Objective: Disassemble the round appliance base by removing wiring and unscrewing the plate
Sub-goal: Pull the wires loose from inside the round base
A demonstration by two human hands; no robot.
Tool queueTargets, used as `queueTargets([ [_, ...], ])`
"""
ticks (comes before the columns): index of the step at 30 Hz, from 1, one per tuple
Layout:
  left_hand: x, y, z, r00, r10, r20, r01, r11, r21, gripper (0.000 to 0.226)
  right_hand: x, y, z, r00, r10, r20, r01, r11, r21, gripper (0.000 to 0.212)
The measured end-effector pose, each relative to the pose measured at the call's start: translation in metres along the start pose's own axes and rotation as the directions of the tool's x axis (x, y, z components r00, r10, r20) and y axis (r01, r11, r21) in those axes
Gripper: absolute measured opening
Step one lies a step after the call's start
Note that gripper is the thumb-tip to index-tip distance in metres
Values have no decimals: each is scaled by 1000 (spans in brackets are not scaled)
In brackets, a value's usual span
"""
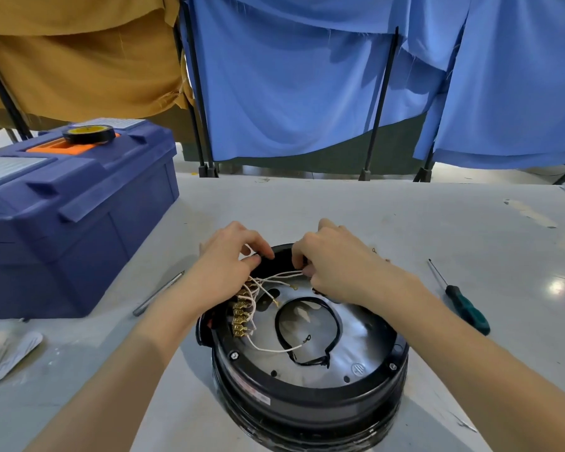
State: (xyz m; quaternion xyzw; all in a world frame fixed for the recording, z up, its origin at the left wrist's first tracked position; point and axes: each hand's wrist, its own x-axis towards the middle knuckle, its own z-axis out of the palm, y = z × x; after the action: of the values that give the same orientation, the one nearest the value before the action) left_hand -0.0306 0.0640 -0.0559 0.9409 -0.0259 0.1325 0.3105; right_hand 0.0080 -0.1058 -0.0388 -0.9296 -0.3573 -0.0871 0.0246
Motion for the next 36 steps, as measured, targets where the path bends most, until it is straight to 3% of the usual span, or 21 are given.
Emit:
queueTargets([
  [4, 2, 8, 4, 998, 60, -35, -52, 981, 189, 13, 4, 19, -4, 997, 50, -67, -45, 996, 73, 20],
  [6, 5, 15, 5, 993, 115, -26, -107, 973, 207, 12, 4, 33, -4, 989, 86, -120, -73, 991, 108, 15],
  [10, 8, 34, 18, 986, 158, 59, -166, 972, 165, 13, 10, 52, 2, 961, 187, -202, -87, 904, 419, 7],
  [13, 14, 40, 29, 992, 109, 69, -123, 959, 254, 10, 11, 57, 9, 963, 215, -160, -87, 816, 572, 23],
  [16, 18, 40, 34, 995, 104, -7, -97, 943, 319, 6, 7, 63, 12, 966, 233, -114, -100, 740, 665, 42],
  [20, 20, 39, 38, 981, 119, -152, -48, 913, 404, 10, -6, 69, 11, 925, 320, -203, -79, 688, 721, 62],
  [22, 20, 39, 39, 991, 95, -98, -56, 939, 340, 11, -14, 70, 12, 893, 380, -241, -90, 676, 731, 54],
  [25, 17, 41, 40, 993, 108, 46, -117, 958, 261, 13, -24, 71, 19, 914, 373, -158, -142, 660, 738, 27],
  [29, 12, 53, 42, 951, 272, 146, -297, 934, 197, 9, -32, 70, 30, 927, 372, -54, -197, 603, 773, 29],
  [32, 7, 67, 47, 901, 332, 280, -361, 931, 56, 10, -36, 71, 34, 924, 382, -5, -196, 487, 851, 29],
  [36, 5, 74, 59, 860, 259, 441, -274, 961, -29, 9, -42, 73, 38, 944, 309, 115, -218, 320, 922, 24],
])
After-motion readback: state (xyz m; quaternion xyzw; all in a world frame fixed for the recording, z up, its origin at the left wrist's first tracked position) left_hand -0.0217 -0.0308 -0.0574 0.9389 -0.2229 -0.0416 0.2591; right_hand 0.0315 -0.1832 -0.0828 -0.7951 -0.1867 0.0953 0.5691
